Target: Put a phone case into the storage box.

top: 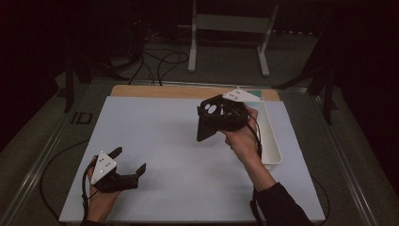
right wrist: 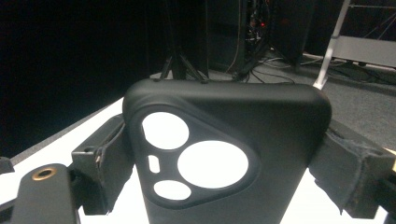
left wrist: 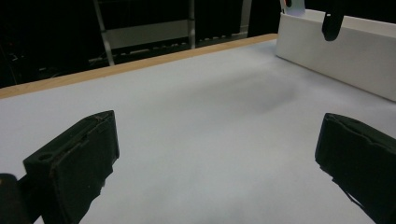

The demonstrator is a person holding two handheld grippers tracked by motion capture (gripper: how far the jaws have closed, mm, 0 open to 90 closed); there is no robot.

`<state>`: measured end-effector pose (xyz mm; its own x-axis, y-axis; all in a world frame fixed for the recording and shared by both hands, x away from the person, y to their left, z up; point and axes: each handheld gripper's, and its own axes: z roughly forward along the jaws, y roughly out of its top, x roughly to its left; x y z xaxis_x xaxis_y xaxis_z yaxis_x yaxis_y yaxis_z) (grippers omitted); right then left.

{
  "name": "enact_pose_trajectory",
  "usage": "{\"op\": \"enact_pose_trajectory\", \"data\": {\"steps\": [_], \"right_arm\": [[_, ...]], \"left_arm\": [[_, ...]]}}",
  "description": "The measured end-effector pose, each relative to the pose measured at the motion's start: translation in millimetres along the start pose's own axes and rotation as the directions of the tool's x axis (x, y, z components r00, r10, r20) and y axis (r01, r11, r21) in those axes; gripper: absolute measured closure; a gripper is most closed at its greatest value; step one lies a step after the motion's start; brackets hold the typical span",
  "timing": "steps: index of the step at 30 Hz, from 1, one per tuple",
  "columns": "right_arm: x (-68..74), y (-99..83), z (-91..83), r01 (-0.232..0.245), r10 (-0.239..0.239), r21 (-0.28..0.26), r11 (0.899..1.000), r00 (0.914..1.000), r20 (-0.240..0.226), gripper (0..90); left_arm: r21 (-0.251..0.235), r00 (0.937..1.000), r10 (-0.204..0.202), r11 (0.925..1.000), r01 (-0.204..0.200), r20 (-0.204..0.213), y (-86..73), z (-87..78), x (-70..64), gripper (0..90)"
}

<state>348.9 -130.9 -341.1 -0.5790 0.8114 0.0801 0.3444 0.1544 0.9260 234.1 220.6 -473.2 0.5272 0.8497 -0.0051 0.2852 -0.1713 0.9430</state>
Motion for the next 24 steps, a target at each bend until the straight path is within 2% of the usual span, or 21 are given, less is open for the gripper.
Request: {"op": "enact_pose_trajectory", "data": {"steps": [16,18,24], "right_arm": [[-16.7,4.9,7.4,-0.003,0.003,0.002,1.000,0.9989,0.047,14.1],[-23.6,6.8,7.0,-0.024,0.024,0.001,1.000,0.9981,0.057,14.1],[-29.4,8.5,7.0,-0.027,0.026,0.000,1.000,0.9970,0.073,14.1]], "left_arm": [[0.007,1.0000,0.002,1.0000,-0.002,0.001,-0.9,1.1,-0.3,0.2],[0.009,1.0000,0.002,1.0000,-0.002,0.003,-1.2,1.7,-0.9,0.2],[0.009,1.0000,0.005,0.9999,-0.005,0.002,-0.9,1.5,-1.4,0.2]]}}
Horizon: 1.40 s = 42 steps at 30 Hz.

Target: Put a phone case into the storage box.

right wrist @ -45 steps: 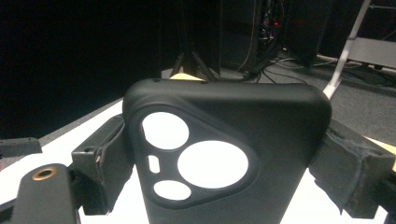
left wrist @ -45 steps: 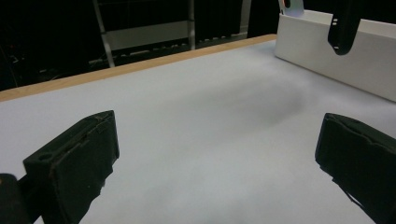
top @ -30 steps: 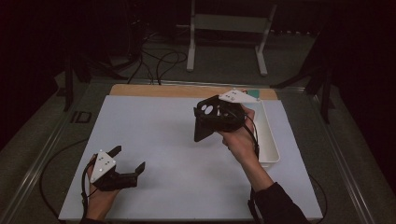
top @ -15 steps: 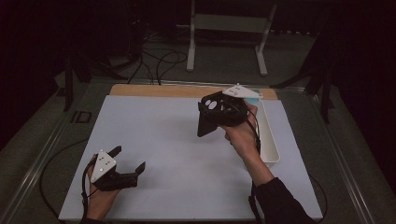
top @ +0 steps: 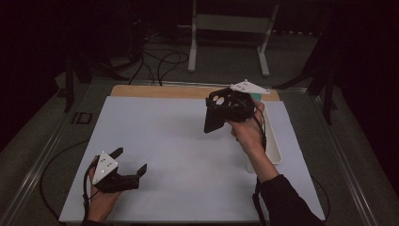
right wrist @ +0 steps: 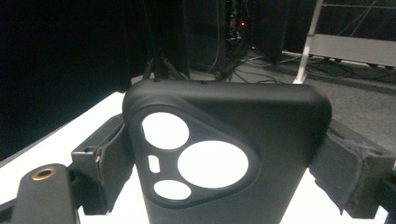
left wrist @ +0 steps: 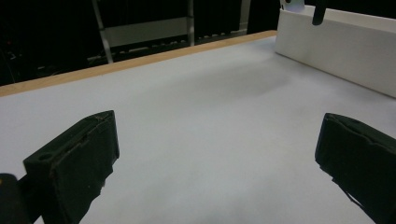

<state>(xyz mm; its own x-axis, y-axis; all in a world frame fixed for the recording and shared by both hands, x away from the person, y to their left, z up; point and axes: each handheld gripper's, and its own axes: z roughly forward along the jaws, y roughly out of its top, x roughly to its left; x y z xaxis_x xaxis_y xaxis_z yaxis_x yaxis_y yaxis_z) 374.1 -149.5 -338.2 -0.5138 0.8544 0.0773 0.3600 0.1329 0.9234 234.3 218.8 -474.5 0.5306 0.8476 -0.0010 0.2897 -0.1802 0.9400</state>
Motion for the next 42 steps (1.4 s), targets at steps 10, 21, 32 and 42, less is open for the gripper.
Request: {"op": "enact_pose_trajectory", "data": {"steps": [10,21,32,42], "right_arm": [[-19.2,7.3,-1.4,-0.007,0.008,-0.009,1.000,0.9991,0.041,14.1],[-35.3,13.4,-2.0,-0.029,0.030,-0.016,0.999,0.9968,0.074,14.1],[-45.9,16.8,-0.3,-0.029,0.031,-0.016,0.999,0.9931,0.113,14.1],[-60.4,18.3,-0.6,-0.035,0.037,-0.013,0.999,0.9866,0.159,14.1]], "left_arm": [[-0.001,1.0000,-0.002,1.0000,0.002,0.002,0.0,0.0,0.0,0.2],[0.002,1.0000,0.001,1.0000,-0.001,0.002,-0.3,0.3,0.0,0.2],[0.009,0.9999,0.015,0.9998,-0.015,0.005,-0.6,2.1,-3.1,0.2],[0.006,0.9999,0.016,0.9999,-0.016,0.003,-0.5,0.9,-2.3,0.1]]}}
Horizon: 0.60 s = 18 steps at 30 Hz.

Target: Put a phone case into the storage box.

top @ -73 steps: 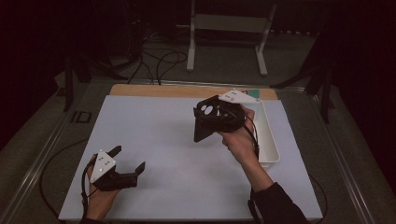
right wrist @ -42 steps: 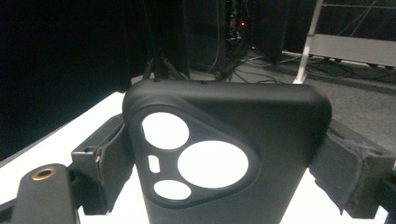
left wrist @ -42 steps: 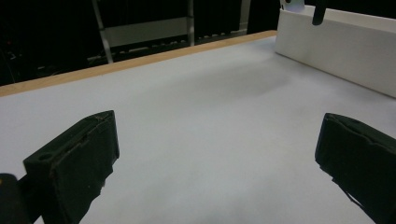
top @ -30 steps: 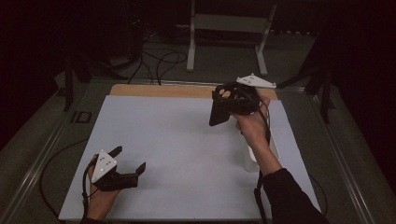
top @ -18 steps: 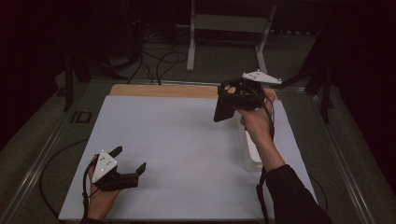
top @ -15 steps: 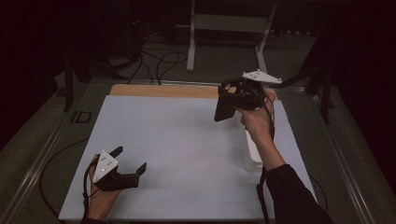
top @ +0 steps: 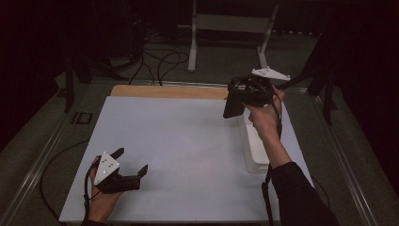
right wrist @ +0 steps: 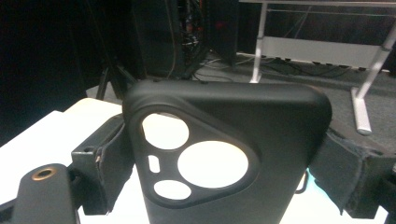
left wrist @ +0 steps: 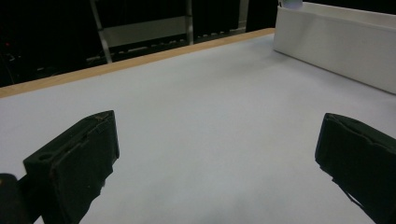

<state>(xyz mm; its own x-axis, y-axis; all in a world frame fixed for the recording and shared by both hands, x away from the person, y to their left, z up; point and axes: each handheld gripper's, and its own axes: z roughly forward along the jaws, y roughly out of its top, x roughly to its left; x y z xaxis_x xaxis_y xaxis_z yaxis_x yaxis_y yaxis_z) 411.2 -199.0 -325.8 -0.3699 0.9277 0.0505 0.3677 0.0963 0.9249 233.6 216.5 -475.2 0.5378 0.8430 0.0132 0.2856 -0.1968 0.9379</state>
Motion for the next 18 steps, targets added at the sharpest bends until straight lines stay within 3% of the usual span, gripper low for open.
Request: {"op": "enact_pose_trajectory", "data": {"steps": [18], "right_arm": [[-21.1,2.8,3.6,-0.011,0.010,0.001,1.000,0.9971,0.075,14.1]], "left_arm": [[-0.005,1.0000,-0.004,1.0000,0.004,-0.001,0.5,-0.4,-0.1,0.1]]}}
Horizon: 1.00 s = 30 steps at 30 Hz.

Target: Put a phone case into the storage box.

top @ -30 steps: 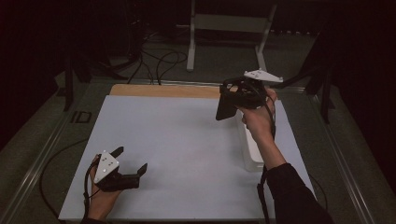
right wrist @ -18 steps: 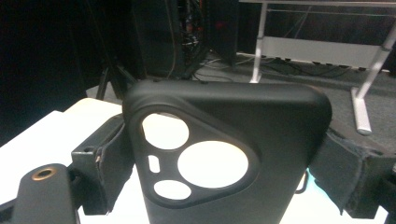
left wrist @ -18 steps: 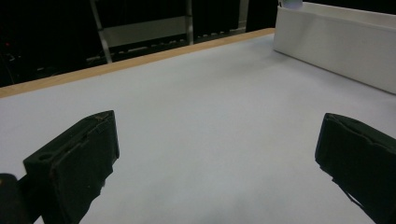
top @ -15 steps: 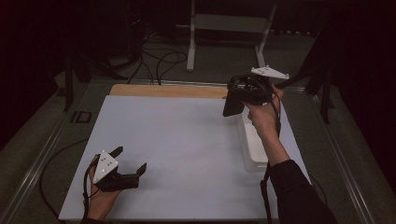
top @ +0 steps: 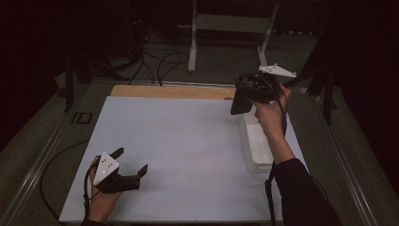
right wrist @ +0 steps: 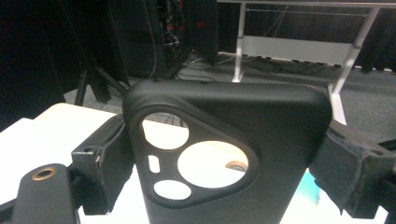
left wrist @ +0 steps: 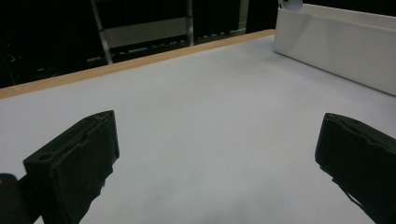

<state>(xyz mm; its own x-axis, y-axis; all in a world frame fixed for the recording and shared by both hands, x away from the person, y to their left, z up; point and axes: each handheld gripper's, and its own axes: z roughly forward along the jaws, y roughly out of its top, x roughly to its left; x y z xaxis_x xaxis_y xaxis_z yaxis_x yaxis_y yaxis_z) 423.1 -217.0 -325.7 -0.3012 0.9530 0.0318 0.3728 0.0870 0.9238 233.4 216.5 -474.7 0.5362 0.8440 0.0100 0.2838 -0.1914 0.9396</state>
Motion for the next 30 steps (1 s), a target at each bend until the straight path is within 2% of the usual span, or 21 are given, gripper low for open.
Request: {"op": "enact_pose_trajectory", "data": {"steps": [13,30], "right_arm": [[-15.4,-2.0,5.0,-0.018,0.017,0.011,1.000,0.9986,0.049,14.1],[-32.5,-5.4,13.0,-0.032,0.028,0.032,0.999,0.9928,0.116,14.1]], "left_arm": [[-0.001,1.0000,0.001,1.0000,-0.001,0.000,0.3,-0.4,0.0,0.1],[-0.003,1.0000,0.001,1.0000,-0.001,-0.002,0.4,-0.8,0.4,0.1]]}}
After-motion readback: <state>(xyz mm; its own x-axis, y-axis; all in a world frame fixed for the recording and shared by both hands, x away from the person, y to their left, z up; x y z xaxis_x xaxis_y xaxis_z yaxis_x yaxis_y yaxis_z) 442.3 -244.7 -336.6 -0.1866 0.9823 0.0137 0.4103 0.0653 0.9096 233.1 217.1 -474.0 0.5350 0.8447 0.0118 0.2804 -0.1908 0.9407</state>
